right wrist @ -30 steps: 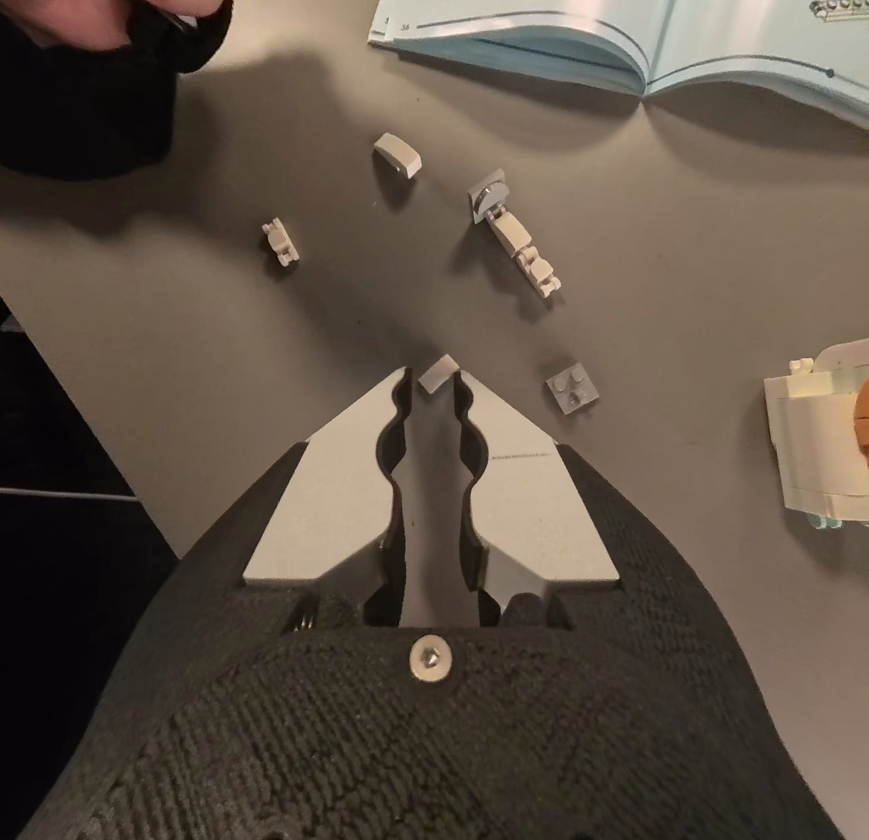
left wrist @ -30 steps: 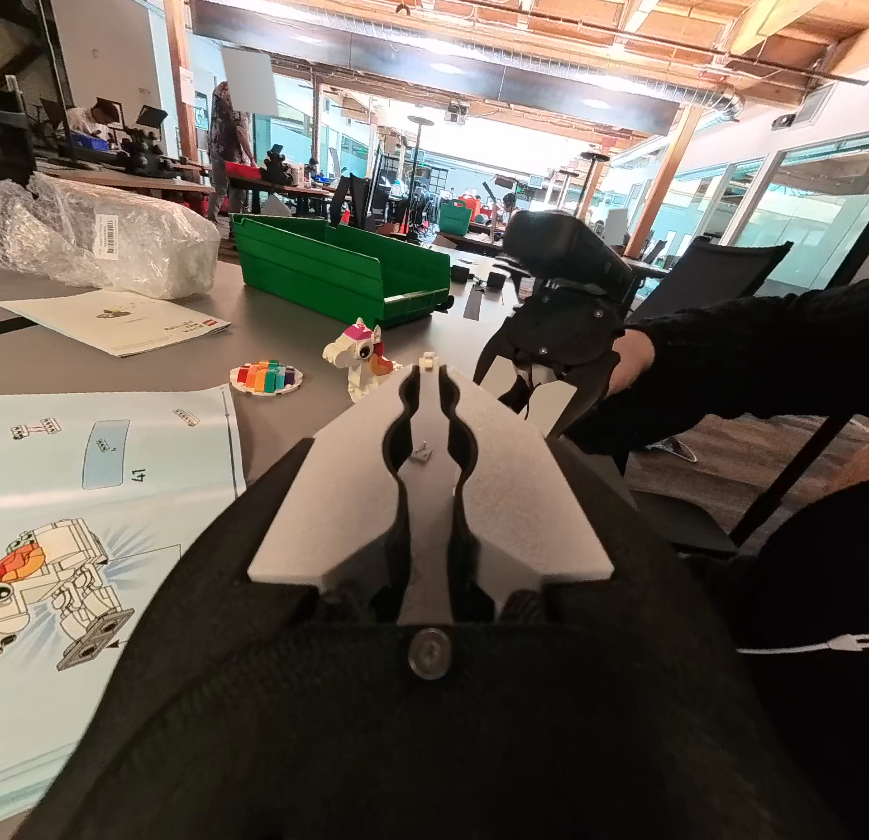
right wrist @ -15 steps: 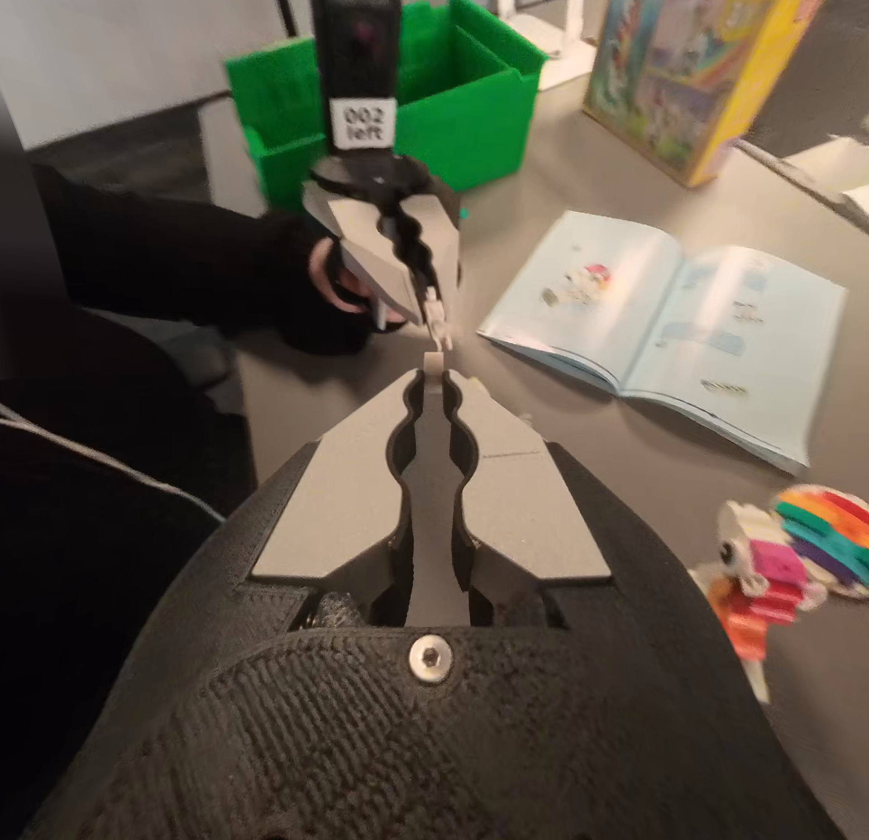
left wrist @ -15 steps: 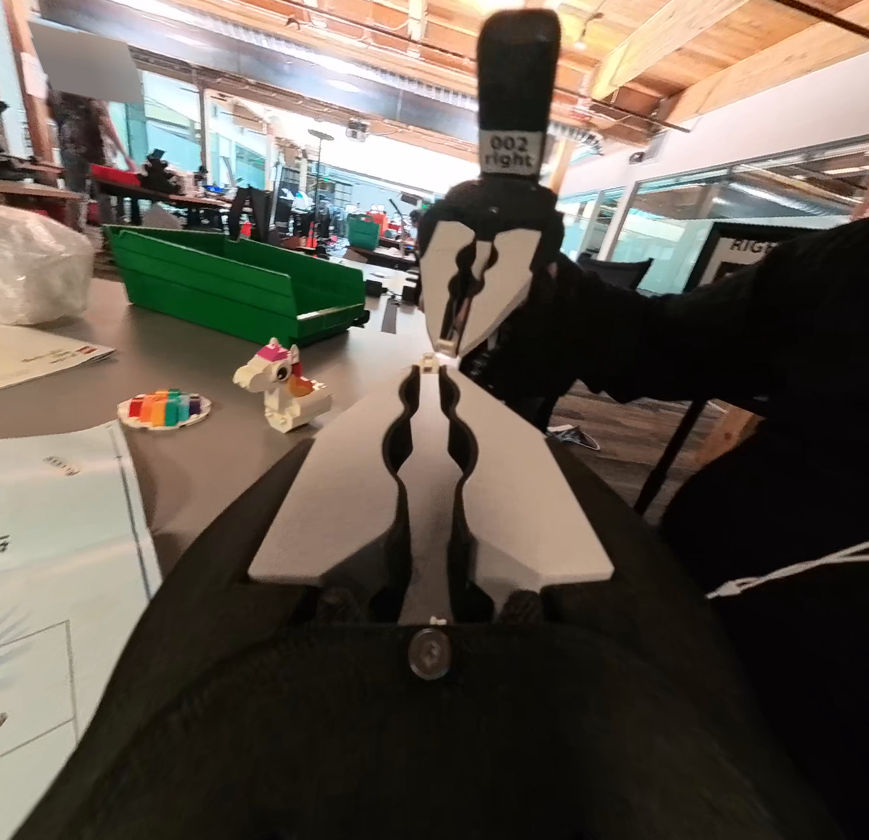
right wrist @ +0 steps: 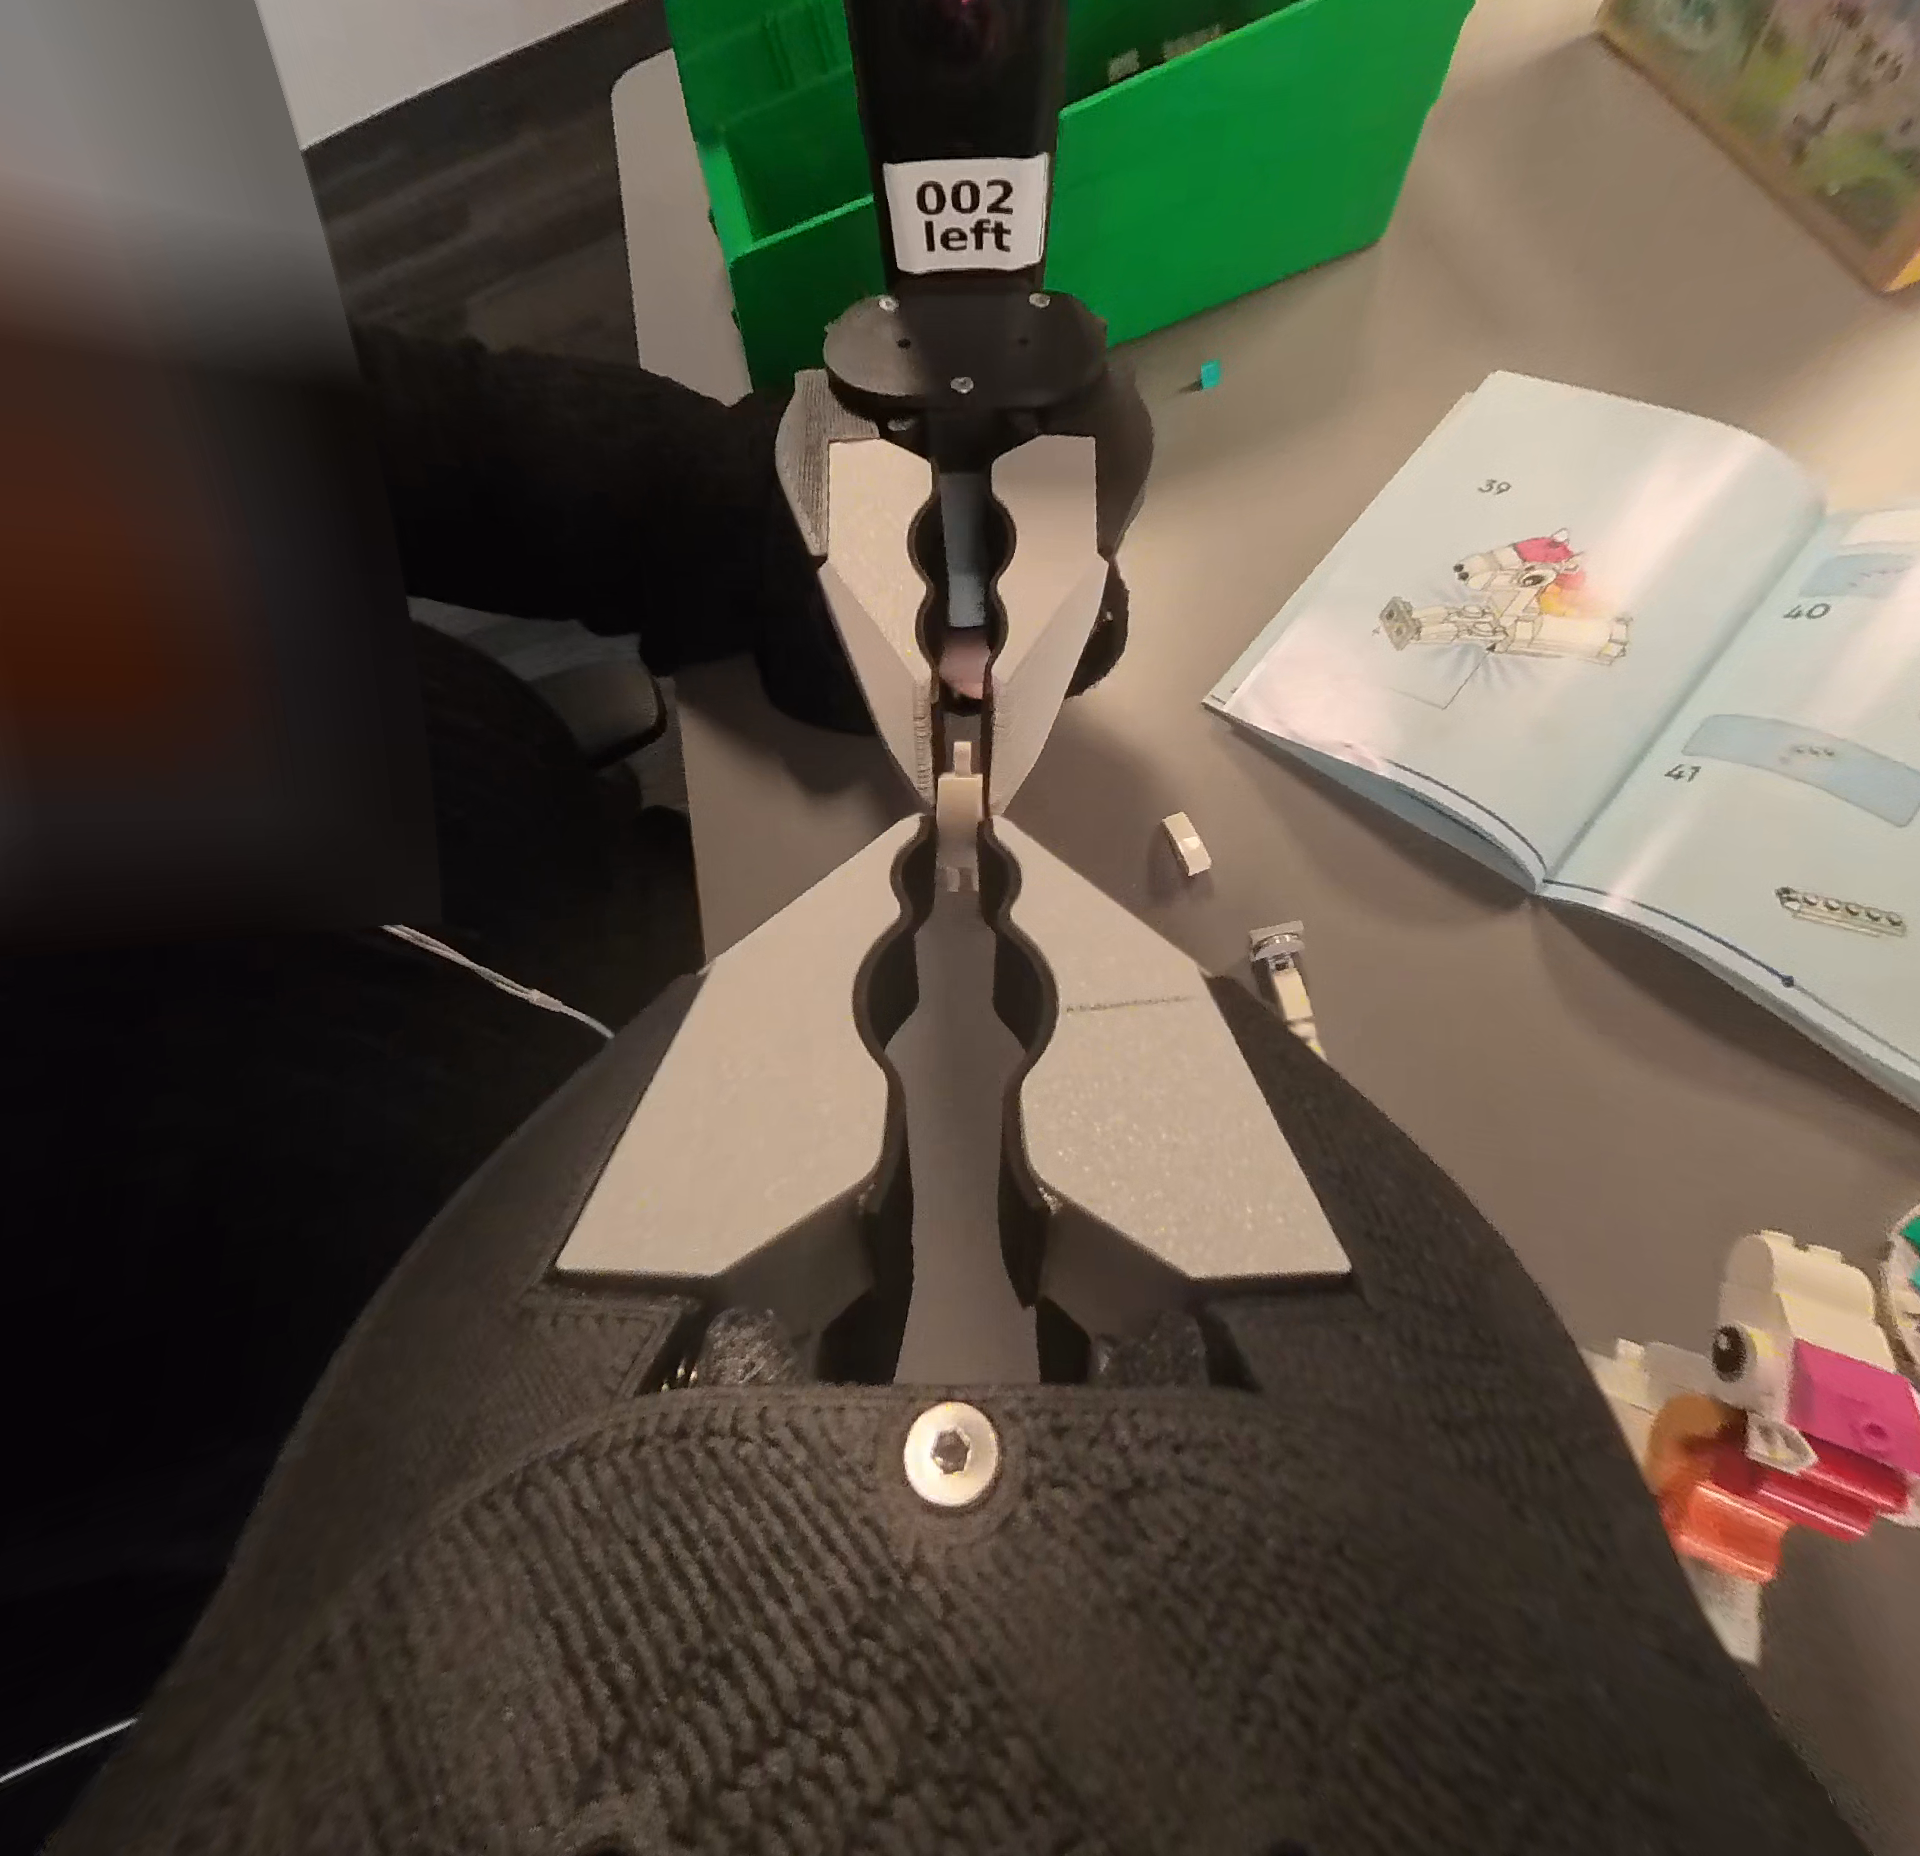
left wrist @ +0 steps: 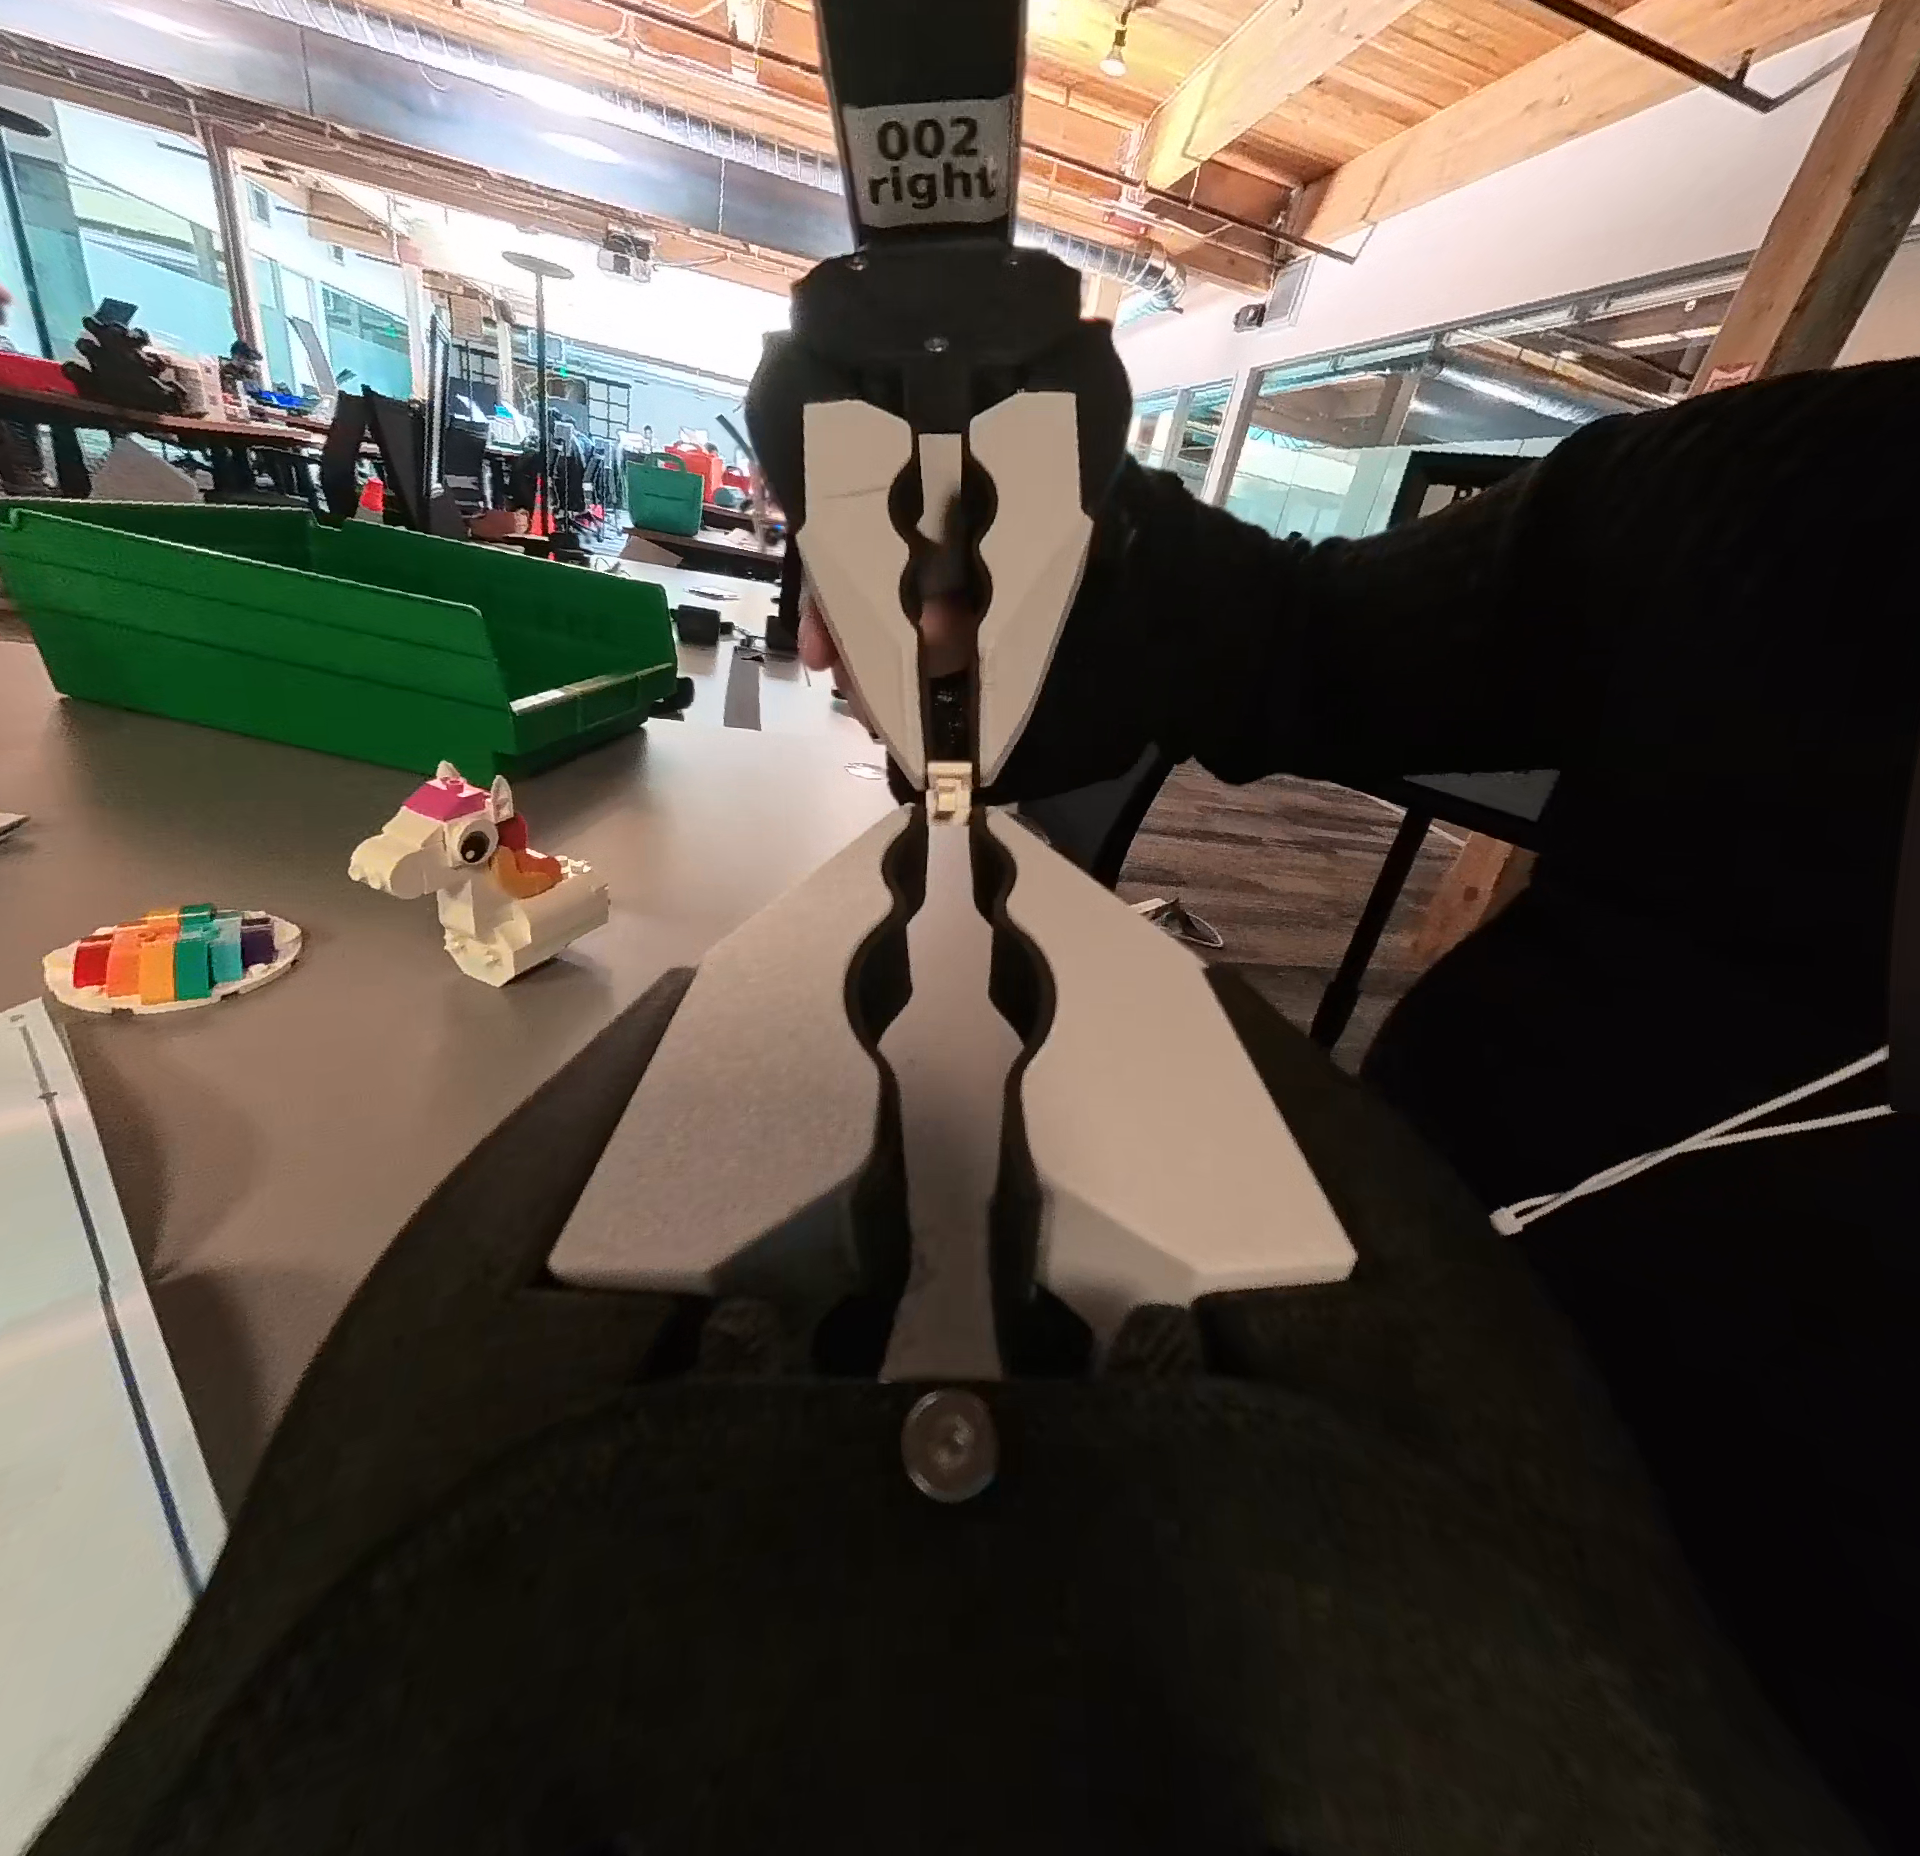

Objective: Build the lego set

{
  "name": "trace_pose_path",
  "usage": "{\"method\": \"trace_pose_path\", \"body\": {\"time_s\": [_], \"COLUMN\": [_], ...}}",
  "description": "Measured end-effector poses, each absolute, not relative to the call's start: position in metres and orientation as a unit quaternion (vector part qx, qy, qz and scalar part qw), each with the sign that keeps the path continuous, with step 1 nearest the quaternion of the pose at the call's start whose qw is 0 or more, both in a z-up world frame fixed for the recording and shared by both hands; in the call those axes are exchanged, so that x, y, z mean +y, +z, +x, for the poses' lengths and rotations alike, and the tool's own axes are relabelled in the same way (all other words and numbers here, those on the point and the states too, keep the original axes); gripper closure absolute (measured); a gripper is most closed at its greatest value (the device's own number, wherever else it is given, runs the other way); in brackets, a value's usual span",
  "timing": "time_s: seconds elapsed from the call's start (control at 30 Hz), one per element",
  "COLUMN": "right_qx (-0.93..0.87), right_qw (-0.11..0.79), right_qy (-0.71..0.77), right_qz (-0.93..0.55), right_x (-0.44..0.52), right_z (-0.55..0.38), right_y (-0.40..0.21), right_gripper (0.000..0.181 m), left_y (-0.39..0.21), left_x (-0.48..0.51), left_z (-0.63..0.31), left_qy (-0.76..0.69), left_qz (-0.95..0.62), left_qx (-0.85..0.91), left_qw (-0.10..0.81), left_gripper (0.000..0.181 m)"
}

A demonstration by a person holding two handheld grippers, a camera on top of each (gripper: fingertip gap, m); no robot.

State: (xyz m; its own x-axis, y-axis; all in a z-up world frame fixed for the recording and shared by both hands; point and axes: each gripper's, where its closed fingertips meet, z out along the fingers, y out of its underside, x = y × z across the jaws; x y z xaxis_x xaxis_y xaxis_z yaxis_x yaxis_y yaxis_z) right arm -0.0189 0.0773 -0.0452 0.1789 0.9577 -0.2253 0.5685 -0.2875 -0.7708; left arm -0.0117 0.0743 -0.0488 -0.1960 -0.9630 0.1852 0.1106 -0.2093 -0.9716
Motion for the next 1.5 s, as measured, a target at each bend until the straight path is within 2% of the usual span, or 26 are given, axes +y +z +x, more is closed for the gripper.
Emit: {"method": "trace_pose_path", "body": {"time_s": [0.53,0.67,0.77,0.83,1.0,1.23,1.5], "right_qx": [-0.53,-0.569,-0.638,-0.66,-0.637,-0.615,-0.608], "right_qw": [0.264,0.27,0.182,0.125,0.097,0.105,0.126], "right_qy": [0.344,0.225,0.069,0.028,0.06,0.102,0.107], "right_qz": [-0.728,-0.744,-0.745,-0.74,-0.762,-0.775,-0.776], "right_x": [0.078,0.095,0.098,0.091,0.083,0.076,0.073], "right_z": [-0.015,0.012,0.055,0.074,0.085,0.083,0.09], "right_y": [-0.047,-0.065,-0.122,-0.157,-0.186,-0.188,-0.185], "right_gripper": [0.175,0.176,0.175,0.175,0.175,0.168,0.167], "left_y": [-0.052,-0.06,-0.062,-0.061,-0.063,-0.067,-0.068], "left_x": [0.074,0.094,0.108,0.112,0.111,0.108,0.107], "left_z": [-0.01,-0.011,-0.016,-0.018,-0.017,-0.014,-0.014], "left_qy": [-0.619,-0.584,-0.567,-0.569,-0.562,-0.563,-0.568], "left_qz": [-0.468,-0.507,-0.527,-0.53,-0.529,-0.531,-0.53], "left_qx": [0.463,0.445,0.428,0.421,0.428,0.435,0.437], "left_qw": [0.429,0.451,0.466,0.468,0.469,0.46,0.454], "left_gripper": [0.174,0.174,0.174,0.174,0.174,0.174,0.174]}}
